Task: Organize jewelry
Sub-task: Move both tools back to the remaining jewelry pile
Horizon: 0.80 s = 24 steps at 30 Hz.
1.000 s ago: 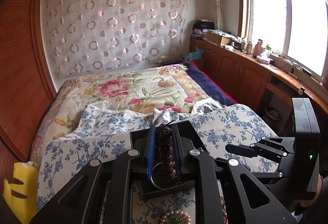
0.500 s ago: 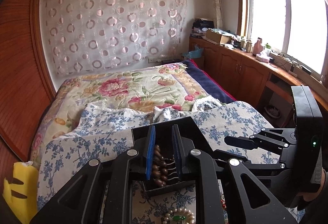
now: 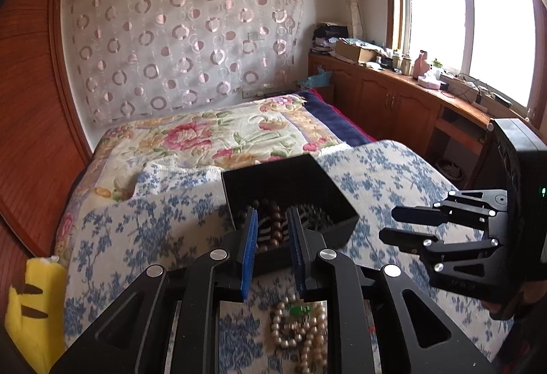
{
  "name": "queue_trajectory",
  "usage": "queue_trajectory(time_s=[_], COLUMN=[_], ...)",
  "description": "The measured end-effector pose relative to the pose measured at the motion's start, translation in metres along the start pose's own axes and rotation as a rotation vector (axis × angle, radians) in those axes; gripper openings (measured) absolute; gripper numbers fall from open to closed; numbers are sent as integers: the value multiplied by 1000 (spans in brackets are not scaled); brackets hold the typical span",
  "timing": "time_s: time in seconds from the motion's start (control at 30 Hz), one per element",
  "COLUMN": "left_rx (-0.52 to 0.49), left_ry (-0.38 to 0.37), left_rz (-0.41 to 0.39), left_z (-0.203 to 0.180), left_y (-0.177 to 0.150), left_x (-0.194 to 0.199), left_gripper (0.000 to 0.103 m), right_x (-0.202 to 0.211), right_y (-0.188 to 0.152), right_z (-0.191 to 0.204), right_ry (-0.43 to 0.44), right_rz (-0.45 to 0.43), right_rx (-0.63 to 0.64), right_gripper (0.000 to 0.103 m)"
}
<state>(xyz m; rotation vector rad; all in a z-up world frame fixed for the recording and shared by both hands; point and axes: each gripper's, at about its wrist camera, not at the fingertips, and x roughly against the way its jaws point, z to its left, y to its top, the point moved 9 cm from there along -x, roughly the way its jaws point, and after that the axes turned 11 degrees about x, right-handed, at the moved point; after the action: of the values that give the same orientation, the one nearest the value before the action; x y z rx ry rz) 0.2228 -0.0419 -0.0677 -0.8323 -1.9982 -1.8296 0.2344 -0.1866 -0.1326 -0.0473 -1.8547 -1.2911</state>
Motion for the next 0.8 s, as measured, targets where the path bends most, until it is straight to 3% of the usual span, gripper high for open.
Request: queue_trajectory(time_s=[0.5,0.8], left_rx=[36,11], left_ry=[-16,-33], left_rz=[151,206], left_z=[16,3], left_y=[-96,-118], left_x=[8,5], left_gripper=[18,20], right_x=[9,6], right_y=[-49,-64], right_z=[47,62], right_ry=[76,93], right_rz=[58,96], right_rx=[-6,15], right_gripper=[32,33])
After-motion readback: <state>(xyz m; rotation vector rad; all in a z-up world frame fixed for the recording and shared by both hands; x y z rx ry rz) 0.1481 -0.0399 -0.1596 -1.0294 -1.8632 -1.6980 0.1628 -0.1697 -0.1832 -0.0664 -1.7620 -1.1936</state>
